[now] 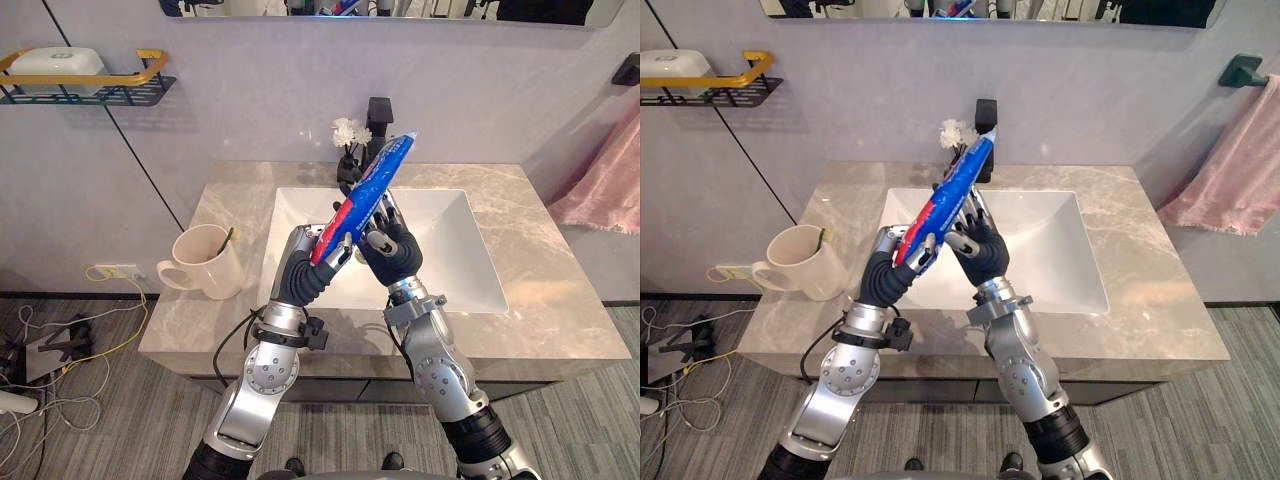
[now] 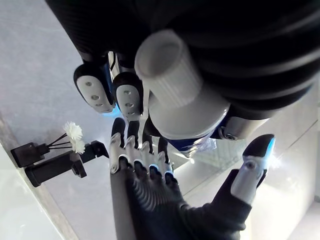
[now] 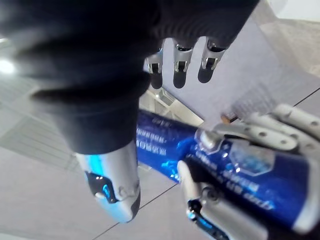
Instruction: Organize washtable
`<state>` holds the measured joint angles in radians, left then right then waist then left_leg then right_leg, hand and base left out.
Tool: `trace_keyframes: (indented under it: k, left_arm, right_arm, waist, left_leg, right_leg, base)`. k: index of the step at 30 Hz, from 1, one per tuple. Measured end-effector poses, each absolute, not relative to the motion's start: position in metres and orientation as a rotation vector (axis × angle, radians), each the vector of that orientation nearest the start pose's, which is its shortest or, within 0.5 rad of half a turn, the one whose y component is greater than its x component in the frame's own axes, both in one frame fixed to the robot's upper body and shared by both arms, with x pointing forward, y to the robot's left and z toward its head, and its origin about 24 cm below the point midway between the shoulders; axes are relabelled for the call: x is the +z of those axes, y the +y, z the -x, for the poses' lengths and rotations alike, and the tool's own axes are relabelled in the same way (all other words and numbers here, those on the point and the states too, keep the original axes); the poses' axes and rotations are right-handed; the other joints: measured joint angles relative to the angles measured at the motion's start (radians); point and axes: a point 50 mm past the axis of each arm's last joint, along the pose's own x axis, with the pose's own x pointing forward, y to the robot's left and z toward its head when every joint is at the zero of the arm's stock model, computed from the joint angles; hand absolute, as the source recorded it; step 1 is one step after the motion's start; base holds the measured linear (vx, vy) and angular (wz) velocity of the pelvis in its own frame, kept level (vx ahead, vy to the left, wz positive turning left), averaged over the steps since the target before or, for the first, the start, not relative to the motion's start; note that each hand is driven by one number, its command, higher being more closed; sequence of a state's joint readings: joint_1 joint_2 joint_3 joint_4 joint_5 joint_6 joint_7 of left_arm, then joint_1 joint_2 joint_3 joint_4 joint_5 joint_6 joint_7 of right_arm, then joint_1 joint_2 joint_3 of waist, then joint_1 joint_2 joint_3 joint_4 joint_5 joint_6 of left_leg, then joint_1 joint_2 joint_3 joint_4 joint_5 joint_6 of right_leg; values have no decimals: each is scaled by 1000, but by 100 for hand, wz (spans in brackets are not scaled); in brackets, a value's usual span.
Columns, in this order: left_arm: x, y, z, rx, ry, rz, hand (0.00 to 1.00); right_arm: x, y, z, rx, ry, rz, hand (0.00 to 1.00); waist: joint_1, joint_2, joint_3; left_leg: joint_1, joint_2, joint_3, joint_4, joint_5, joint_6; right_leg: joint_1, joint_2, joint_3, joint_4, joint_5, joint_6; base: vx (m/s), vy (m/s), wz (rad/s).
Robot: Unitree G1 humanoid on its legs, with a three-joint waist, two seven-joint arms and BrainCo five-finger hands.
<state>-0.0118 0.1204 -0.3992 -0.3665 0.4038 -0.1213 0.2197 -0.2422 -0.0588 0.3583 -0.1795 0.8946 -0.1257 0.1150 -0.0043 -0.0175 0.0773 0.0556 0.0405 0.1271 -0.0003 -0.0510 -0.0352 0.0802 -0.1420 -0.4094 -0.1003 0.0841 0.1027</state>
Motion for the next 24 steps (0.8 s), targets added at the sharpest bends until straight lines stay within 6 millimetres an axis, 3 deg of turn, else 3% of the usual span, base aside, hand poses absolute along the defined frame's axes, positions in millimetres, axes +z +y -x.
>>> trace_keyframes:
  k: [6, 7, 24]
  left_arm:
    - [127, 75, -219, -167, -567, -355, 100]
    - [126, 75, -219, -168, -563, -354, 100]
    - [115, 68, -216, -200, -528, -327, 100]
  right_arm:
    - [148, -60, -262, 625, -345, -833, 0]
    - [148, -60, -262, 623, -345, -833, 100]
    - [156, -57, -267, 641, -359, -821, 100]
  waist:
    - [14, 0, -1]
    - [17, 0, -1]
    - [19, -1, -27]
  left_leg:
    - [0, 0, 0, 0, 1, 1]
    - [0, 0, -1, 0, 2, 1]
    - [12, -3, -1, -38, 30, 2]
  right_leg:
    - [0, 0, 0, 0, 0, 0]
    - [0, 0, 0, 0, 0, 0]
    - [-6, 0, 1, 0, 6, -5]
  base:
    - [0, 0, 0]
    - [0, 0, 0]
    - [-6, -1, 0]
